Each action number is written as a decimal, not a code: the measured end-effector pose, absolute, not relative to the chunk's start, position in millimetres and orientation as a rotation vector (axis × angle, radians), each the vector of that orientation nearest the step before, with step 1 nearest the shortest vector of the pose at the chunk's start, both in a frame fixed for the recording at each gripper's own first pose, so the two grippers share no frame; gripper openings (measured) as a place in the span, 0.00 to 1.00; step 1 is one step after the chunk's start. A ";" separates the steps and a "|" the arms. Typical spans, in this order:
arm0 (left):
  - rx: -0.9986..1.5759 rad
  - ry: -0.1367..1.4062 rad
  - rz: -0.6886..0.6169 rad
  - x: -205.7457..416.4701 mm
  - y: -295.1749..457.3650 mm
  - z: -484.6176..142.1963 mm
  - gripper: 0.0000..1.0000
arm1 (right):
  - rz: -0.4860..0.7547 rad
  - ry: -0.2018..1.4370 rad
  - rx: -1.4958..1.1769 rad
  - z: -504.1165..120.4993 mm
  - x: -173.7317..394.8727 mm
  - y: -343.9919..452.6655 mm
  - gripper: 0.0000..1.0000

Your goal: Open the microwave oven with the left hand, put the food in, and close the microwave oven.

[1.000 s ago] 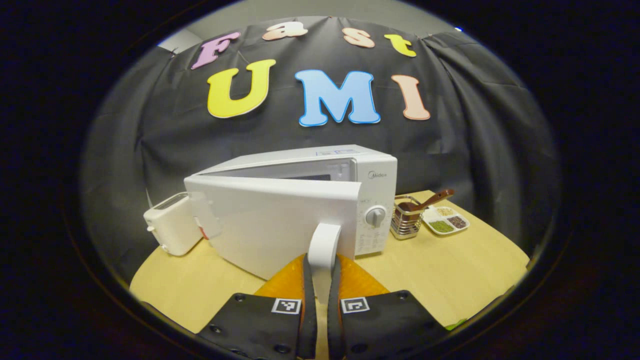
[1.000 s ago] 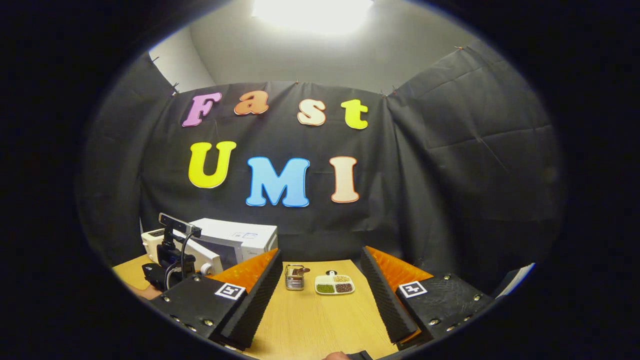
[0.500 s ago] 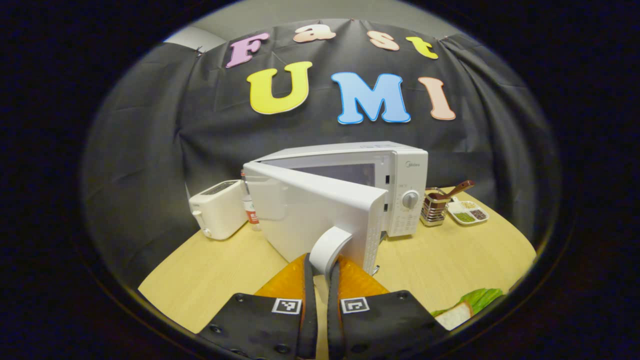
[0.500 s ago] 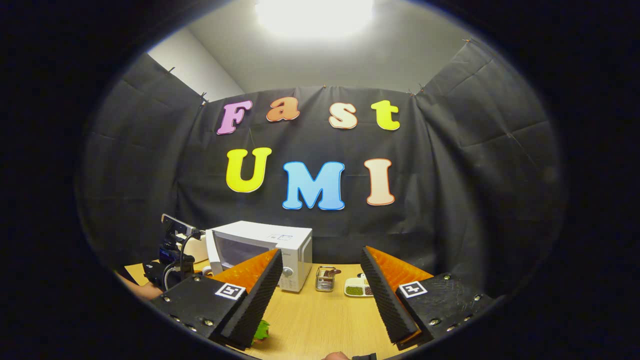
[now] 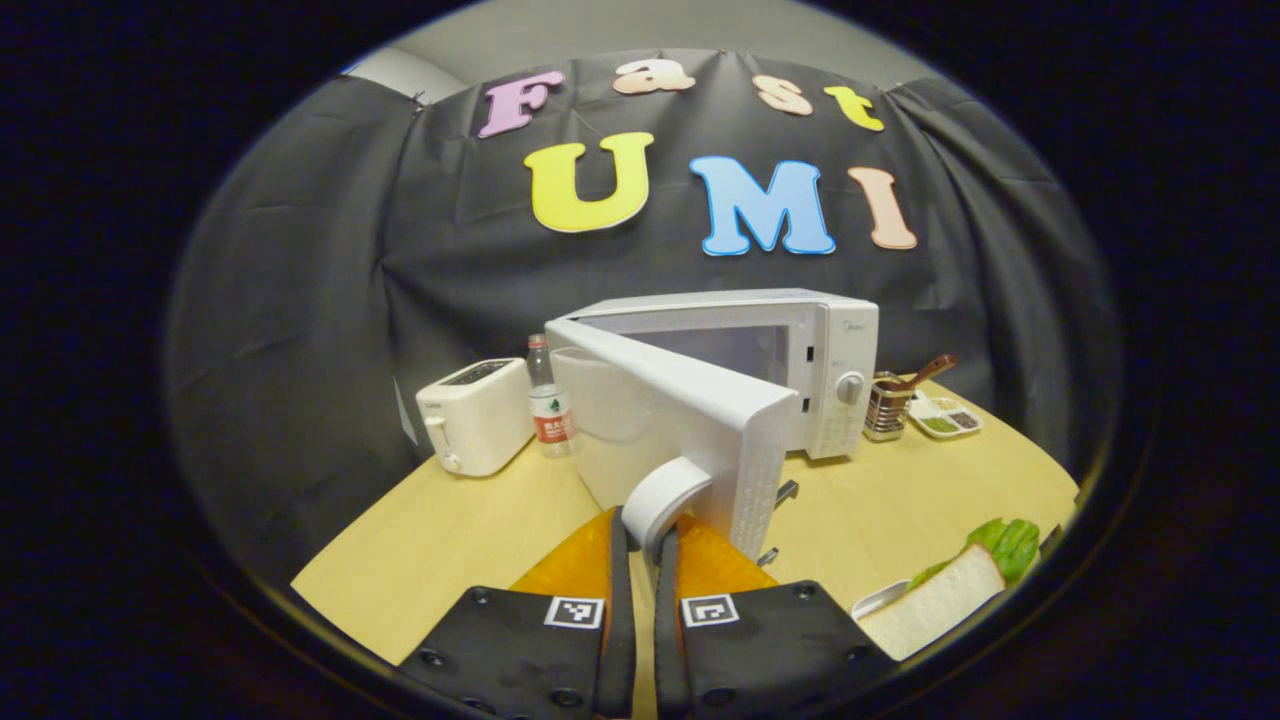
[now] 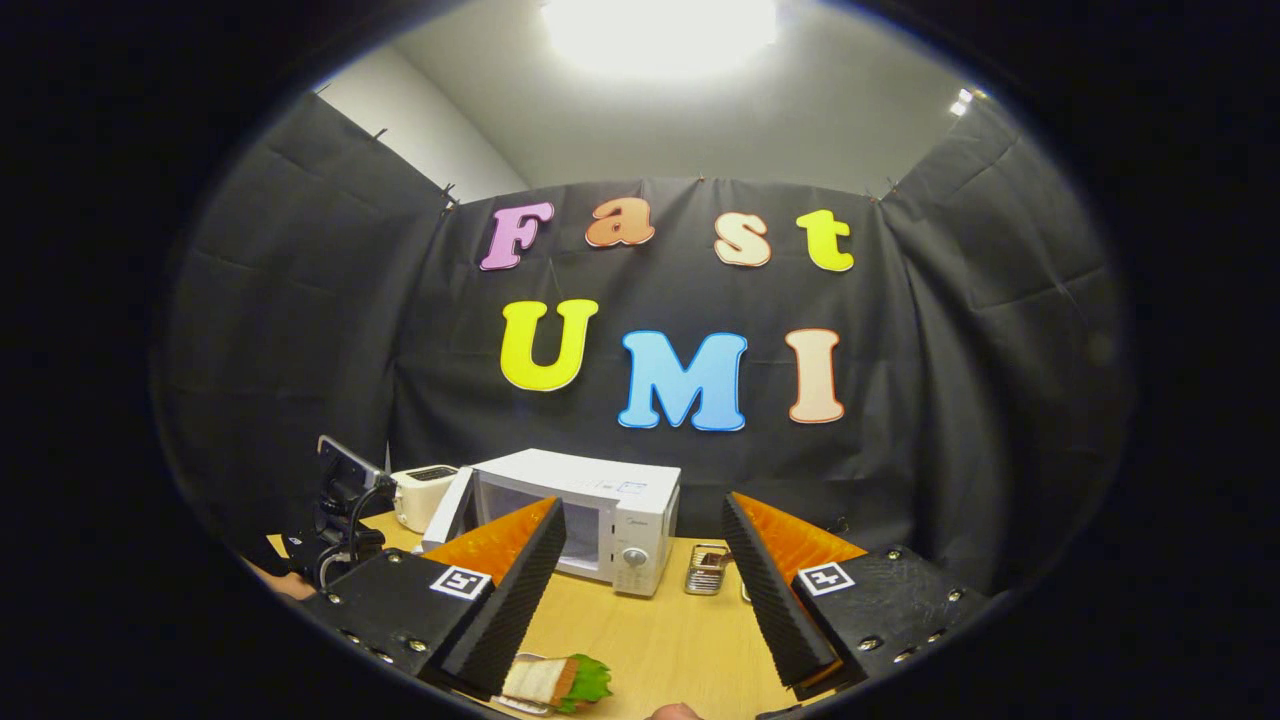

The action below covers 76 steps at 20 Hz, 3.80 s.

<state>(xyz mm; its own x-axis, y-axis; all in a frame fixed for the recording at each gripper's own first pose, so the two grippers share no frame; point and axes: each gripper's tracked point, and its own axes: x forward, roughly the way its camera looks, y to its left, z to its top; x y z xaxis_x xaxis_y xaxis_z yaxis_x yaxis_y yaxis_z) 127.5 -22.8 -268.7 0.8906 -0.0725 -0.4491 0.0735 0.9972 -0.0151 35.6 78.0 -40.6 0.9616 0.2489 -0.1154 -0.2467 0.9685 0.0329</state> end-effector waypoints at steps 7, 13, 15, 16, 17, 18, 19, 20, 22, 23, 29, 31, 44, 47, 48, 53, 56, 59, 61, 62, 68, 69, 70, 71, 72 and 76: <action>-0.017 0.479 -0.102 117.0 41.6 -275.2 0.13 | 0.258 0.118 0.025 -38.2 38.5 141.0 0.96; -0.042 0.484 -0.173 114.7 74.7 -279.2 0.14 | 0.254 0.118 0.039 -39.6 43.7 189.7 0.96; -0.042 0.480 -0.196 115.3 81.2 -281.9 0.14 | 0.242 0.124 0.029 -42.9 45.5 201.3 0.96; -0.044 0.479 -0.208 115.5 84.8 -282.7 0.14 | 0.235 0.124 0.021 -43.5 45.8 207.5 0.96; -0.046 0.477 -0.221 115.4 89.1 -283.6 0.14 | 0.228 0.120 0.017 -42.5 45.5 212.0 0.96; -0.048 0.476 -0.232 116.7 93.5 -284.2 0.16 | 0.220 0.116 0.014 -42.8 46.6 216.5 0.96; -0.049 0.476 -0.240 117.7 98.5 -283.9 0.16 | 0.212 0.116 0.012 -43.0 45.7 220.0 0.96; -0.055 0.478 -0.248 115.7 103.1 -285.3 0.16 | 0.204 0.121 0.009 -45.5 45.4 223.2 0.96; -0.091 0.496 -0.259 118.1 111.4 -288.9 0.19 | 0.190 0.131 -0.005 -48.8 45.5 226.8 0.96; -0.105 0.504 -0.254 118.2 117.3 -291.1 0.18 | 0.183 0.130 -0.016 -48.3 44.7 226.9 0.96; -0.105 0.512 -0.179 106.1 137.5 -288.0 0.42 | 0.184 0.113 -0.070 -42.1 41.8 205.2 0.96; -0.105 0.490 -0.127 97.0 142.7 -279.9 0.42 | 0.190 0.107 -0.059 -38.8 47.1 193.5 0.96; -0.074 0.161 0.133 43.0 167.1 -96.8 0.96 | 0.338 0.323 0.046 -104.4 56.5 139.0 0.96; -0.087 0.109 0.151 39.5 159.0 -71.6 0.99 | 0.337 0.406 0.086 -134.7 56.0 124.8 0.96; -0.090 0.105 0.160 37.5 157.7 -68.3 0.99 | 0.340 0.439 0.098 -147.9 54.7 122.2 0.96; -0.063 0.083 0.175 24.9 143.1 -55.5 0.99 | 0.384 0.633 0.190 -206.8 43.3 119.2 0.97; -0.038 0.080 0.185 20.6 134.1 -50.4 0.99 | 0.409 0.734 0.248 -233.5 36.1 124.0 0.97; -0.038 0.093 0.198 17.5 127.3 -55.5 0.99 | 0.423 0.827 0.279 -261.5 26.9 124.8 0.98; -0.040 0.093 0.201 16.9 123.0 -54.3 0.99 | 0.427 0.884 0.294 -279.5 22.0 125.0 0.98; -0.031 0.094 0.206 17.0 122.2 -54.1 0.99 | 0.435 0.919 0.305 -286.6 16.5 127.3 0.98; -0.006 0.135 0.251 11.2 119.4 -64.4 0.99 | 0.486 1.092 0.388 -320.0 -8.0 137.6 0.98; -0.010 0.141 0.259 9.7 118.9 -67.1 0.99 | 0.495 1.115 0.396 -324.6 -12.5 139.1 0.98; -0.013 0.144 0.269 8.5 118.7 -67.5 0.99 | 0.508 1.139 0.405 -329.2 -16.1 142.1 0.98; -0.017 0.148 0.281 7.5 118.2 -69.5 0.99 | 0.521 1.161 0.426 -329.1 -19.9 143.6 0.97; -0.021 0.150 0.292 5.7 117.8 -69.8 0.99 | 0.530 1.186 0.440 -332.6 -24.2 146.5 0.87; -0.028 0.160 0.329 -2.7 115.1 -72.6 0.99 | 0.556 1.258 0.498 -340.3 -33.7 154.0 0.71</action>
